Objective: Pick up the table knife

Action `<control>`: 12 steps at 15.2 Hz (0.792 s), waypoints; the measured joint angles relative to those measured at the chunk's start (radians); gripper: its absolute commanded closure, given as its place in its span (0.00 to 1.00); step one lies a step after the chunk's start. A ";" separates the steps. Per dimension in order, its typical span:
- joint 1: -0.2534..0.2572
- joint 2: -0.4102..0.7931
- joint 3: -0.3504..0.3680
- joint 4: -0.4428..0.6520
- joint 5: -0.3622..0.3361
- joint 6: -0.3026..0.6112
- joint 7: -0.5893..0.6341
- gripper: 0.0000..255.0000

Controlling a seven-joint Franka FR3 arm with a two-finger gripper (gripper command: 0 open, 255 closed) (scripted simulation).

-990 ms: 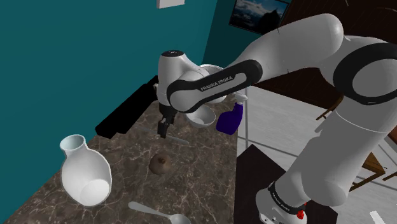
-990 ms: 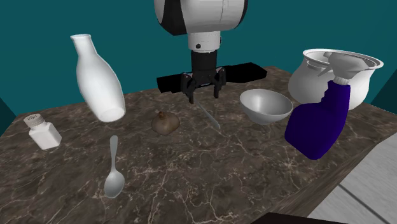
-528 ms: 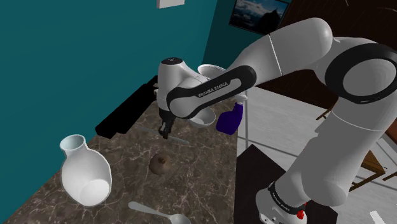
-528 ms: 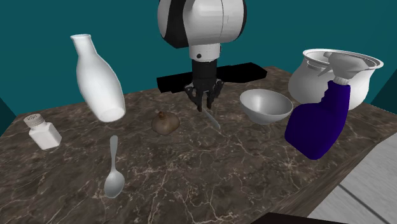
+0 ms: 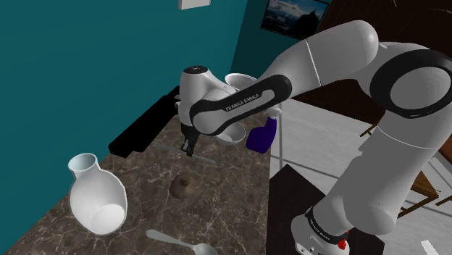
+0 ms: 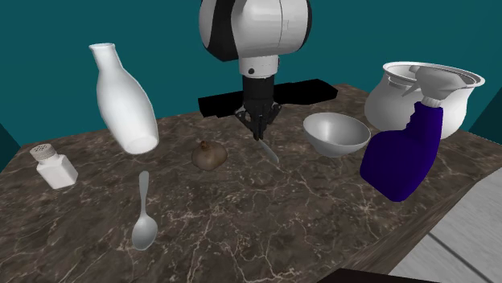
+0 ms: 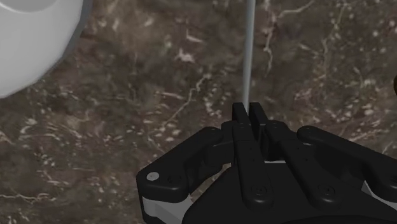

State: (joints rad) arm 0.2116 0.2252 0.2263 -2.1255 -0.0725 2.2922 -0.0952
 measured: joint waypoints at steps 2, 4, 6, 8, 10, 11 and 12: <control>0.000 -0.011 0.002 0.002 0.004 -0.013 -0.001 1.00; -0.002 -0.026 0.002 0.011 0.009 -0.036 -0.006 1.00; -0.003 -0.042 0.004 0.018 0.014 -0.058 -0.010 1.00; -0.005 -0.056 0.004 0.029 0.019 -0.084 -0.015 1.00; -0.005 -0.075 0.007 0.034 0.025 -0.107 -0.016 1.00; -0.006 -0.082 0.007 0.043 0.027 -0.122 -0.019 1.00; -0.007 -0.088 0.006 0.047 0.029 -0.131 -0.022 1.00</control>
State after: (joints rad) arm 0.2046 0.1375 0.2326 -2.0789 -0.0433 2.1609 -0.1172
